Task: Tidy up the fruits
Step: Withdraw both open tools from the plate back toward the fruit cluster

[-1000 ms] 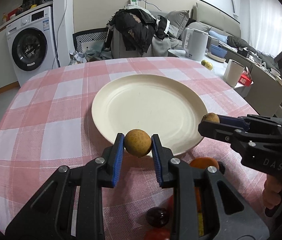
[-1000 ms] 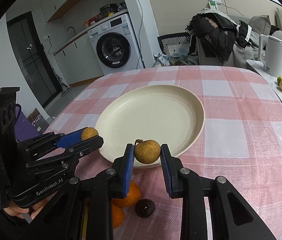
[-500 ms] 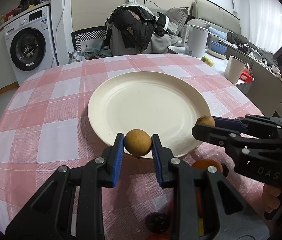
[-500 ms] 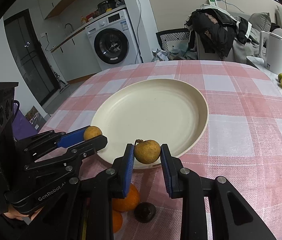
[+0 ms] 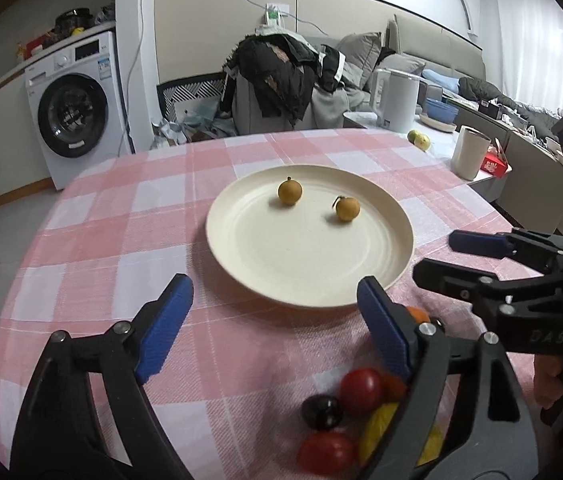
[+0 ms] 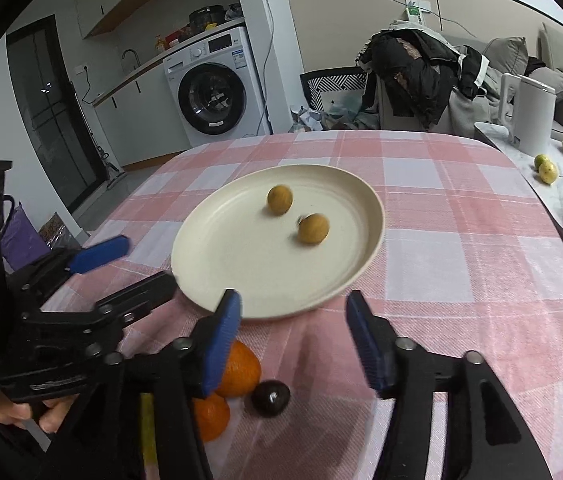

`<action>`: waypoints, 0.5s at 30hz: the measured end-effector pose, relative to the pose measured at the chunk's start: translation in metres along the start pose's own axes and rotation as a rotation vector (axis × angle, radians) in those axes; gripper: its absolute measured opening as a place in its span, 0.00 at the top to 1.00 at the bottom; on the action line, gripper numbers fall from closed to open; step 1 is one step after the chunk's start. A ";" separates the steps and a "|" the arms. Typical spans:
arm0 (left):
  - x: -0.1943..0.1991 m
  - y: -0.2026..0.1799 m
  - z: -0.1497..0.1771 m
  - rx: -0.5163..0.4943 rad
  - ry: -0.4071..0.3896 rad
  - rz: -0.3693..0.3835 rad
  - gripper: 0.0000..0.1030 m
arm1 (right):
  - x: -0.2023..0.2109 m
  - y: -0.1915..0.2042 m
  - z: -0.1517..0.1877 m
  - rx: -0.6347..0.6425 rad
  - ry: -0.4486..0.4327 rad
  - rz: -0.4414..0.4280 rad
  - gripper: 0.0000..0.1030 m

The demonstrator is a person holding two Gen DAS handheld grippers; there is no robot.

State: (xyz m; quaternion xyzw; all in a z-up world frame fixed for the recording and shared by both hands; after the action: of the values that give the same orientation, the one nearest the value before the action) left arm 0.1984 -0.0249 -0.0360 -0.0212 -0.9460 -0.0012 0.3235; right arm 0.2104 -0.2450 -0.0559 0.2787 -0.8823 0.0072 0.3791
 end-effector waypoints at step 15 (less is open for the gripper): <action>0.085 -0.001 0.032 -0.007 -0.068 -0.009 0.01 | 0.043 0.023 0.018 0.108 -0.055 -0.005 0.00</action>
State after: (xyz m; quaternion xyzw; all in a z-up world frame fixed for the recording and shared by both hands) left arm 0.1116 -0.0221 -0.0093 -0.0182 -0.9565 -0.0051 0.2911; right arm 0.1629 -0.2506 -0.0349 0.3009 -0.8900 0.0464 0.3393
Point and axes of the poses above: each gripper's, at about its wrist camera, not at the fingertips, and x roughly against the way its jaws point, y to its left, z to its underside, the point moved 3 cm from there along -x, roughly the way its jaws point
